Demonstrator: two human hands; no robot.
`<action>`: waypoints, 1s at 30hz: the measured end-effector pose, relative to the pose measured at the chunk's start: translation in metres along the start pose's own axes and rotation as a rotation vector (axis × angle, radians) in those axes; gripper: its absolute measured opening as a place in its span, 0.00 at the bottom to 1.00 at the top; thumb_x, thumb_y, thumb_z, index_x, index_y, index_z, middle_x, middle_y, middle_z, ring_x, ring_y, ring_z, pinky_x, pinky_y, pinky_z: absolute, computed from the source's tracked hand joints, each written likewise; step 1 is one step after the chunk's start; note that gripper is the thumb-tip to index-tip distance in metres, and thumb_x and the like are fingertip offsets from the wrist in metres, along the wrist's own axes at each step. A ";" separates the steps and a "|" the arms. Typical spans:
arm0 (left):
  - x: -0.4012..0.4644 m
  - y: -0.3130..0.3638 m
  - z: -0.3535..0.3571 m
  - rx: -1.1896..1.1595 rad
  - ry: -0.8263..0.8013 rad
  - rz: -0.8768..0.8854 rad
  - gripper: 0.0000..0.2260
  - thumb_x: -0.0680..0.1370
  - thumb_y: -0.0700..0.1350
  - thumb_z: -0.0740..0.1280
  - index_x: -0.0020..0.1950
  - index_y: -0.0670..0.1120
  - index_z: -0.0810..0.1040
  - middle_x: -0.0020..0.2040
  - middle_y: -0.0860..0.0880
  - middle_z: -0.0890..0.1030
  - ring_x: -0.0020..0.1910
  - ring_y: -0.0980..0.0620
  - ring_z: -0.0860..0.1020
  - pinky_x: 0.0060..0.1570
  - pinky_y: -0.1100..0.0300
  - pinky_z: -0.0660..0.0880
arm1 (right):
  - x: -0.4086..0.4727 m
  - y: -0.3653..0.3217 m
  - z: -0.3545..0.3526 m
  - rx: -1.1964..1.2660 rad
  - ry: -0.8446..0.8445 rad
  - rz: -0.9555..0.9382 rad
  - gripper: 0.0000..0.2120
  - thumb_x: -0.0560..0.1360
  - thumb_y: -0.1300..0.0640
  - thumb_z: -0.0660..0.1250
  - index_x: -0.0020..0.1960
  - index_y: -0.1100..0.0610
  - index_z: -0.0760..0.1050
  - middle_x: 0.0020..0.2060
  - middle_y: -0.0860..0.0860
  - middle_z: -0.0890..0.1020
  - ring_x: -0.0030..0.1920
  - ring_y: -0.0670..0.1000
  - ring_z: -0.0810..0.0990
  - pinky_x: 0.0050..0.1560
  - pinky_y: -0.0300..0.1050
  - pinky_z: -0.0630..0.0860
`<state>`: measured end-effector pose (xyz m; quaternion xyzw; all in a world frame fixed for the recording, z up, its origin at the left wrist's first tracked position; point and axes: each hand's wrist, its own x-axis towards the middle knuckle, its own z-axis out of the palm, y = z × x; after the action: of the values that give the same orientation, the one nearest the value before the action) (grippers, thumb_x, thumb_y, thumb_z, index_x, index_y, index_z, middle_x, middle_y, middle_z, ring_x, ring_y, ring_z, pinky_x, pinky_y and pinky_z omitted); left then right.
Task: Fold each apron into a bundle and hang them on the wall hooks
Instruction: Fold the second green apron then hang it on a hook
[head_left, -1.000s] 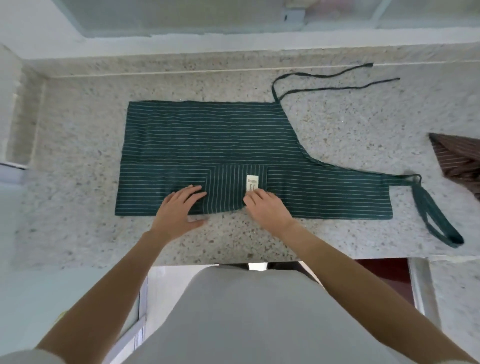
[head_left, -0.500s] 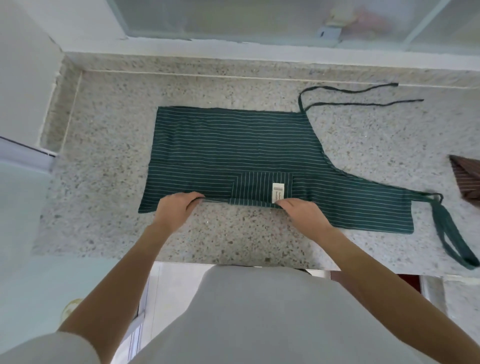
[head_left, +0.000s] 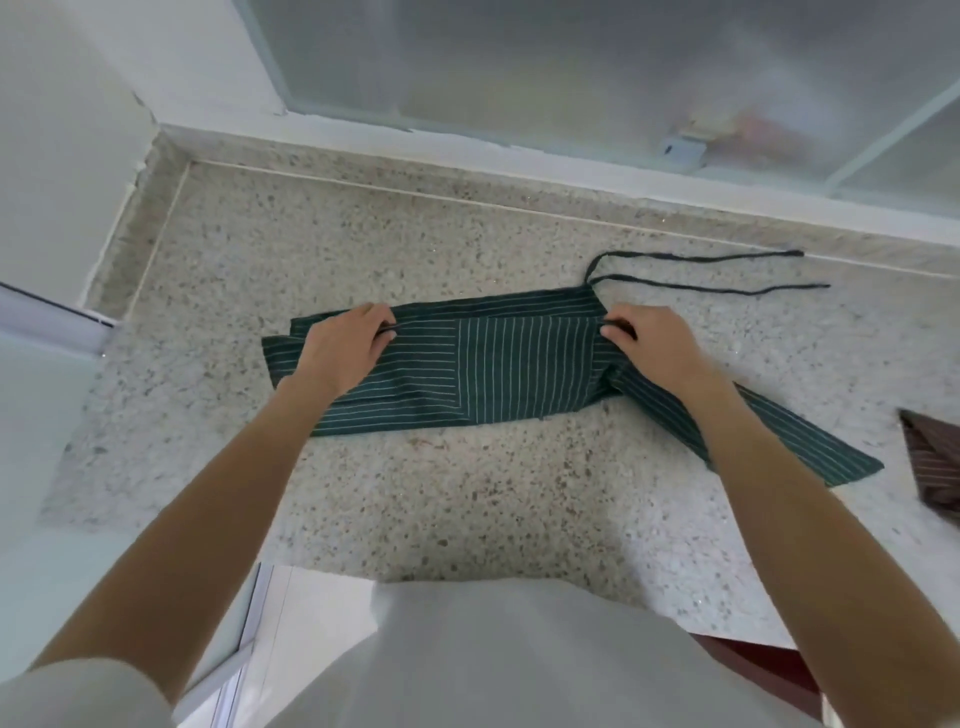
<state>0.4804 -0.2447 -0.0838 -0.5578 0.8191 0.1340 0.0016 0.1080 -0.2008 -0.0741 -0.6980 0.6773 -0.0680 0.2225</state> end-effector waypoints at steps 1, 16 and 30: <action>0.007 -0.004 0.004 0.005 -0.013 -0.024 0.11 0.81 0.48 0.57 0.60 0.46 0.73 0.54 0.46 0.79 0.45 0.44 0.78 0.36 0.56 0.70 | 0.013 0.001 0.003 -0.023 -0.011 0.013 0.10 0.79 0.54 0.61 0.54 0.58 0.78 0.46 0.55 0.82 0.45 0.55 0.78 0.43 0.44 0.71; 0.032 -0.028 0.034 -0.021 0.019 -0.252 0.12 0.81 0.49 0.58 0.60 0.53 0.78 0.45 0.47 0.84 0.40 0.45 0.81 0.36 0.54 0.75 | 0.104 -0.015 0.023 -0.632 -0.224 -0.063 0.15 0.82 0.50 0.54 0.55 0.60 0.72 0.38 0.55 0.81 0.35 0.56 0.76 0.31 0.45 0.65; 0.038 0.040 0.051 -0.096 0.136 0.136 0.14 0.77 0.47 0.65 0.62 0.48 0.75 0.60 0.48 0.76 0.61 0.46 0.73 0.63 0.49 0.67 | 0.070 -0.008 0.033 -0.584 -0.165 0.014 0.14 0.81 0.49 0.55 0.58 0.57 0.71 0.38 0.55 0.81 0.37 0.56 0.79 0.30 0.43 0.65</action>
<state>0.4221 -0.2543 -0.1297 -0.5083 0.8459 0.1345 -0.0897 0.1333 -0.2620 -0.1151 -0.7308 0.6528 0.1879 0.0673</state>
